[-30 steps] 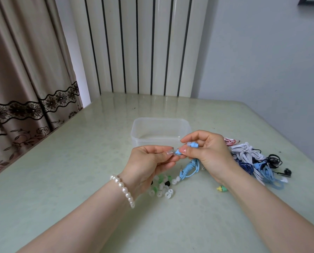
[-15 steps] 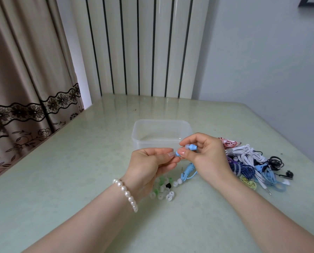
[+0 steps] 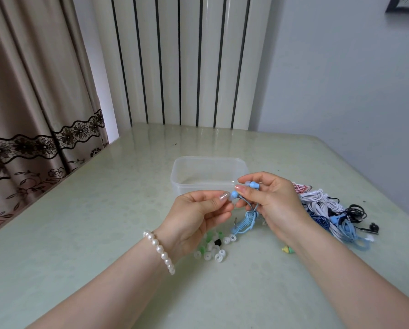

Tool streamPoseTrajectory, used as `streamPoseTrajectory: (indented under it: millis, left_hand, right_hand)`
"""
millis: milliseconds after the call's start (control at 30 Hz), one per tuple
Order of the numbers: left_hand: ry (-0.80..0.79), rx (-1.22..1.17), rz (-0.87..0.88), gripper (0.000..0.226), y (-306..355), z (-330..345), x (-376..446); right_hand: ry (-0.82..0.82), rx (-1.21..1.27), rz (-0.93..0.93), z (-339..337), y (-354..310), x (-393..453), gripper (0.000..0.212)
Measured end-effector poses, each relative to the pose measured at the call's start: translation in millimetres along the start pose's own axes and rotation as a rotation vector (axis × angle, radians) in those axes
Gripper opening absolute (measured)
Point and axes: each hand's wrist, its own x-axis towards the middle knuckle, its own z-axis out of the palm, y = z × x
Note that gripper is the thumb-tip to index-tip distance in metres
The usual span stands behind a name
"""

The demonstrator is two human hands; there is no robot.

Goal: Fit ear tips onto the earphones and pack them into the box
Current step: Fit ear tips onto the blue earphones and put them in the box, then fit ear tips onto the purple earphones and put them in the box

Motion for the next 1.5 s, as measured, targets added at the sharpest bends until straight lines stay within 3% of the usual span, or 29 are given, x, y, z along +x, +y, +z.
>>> streamPoseTrajectory:
  millis: [367, 533, 800, 967, 1167, 1500]
  left_hand:
    - [0.047, 0.036, 0.126, 0.011, 9.5, -0.3, -0.1]
    - [0.254, 0.607, 0.438, 0.013, 18.1, -16.0, 4.5]
    - [0.190, 0.825, 0.593, 0.020, 16.6, -25.6, 11.5]
    - [0.419, 1.218, 0.805, 0.009, 18.0, -41.2, 16.8]
    - [0.446, 1.236, 0.716, 0.014, 19.4, -56.0, 24.5]
    - [0.443, 1.232, 0.707, 0.013, 18.4, -58.8, 27.2]
  right_hand:
    - [0.026, 0.002, -0.102, -1.2, -18.8, -1.7, 0.015]
    - [0.083, 0.072, -0.129, -5.3, -35.2, -1.1, 0.014]
    - [0.027, 0.150, -0.057, 6.7, -65.5, 23.5, 0.011]
    - [0.062, 0.201, -0.099, 30.9, -79.6, 60.2, 0.011]
    - [0.070, -0.005, 0.017, 64.7, -30.2, 93.0, 0.016]
    - [-0.144, -0.404, 0.283, 64.0, -1.4, 104.9, 0.028]
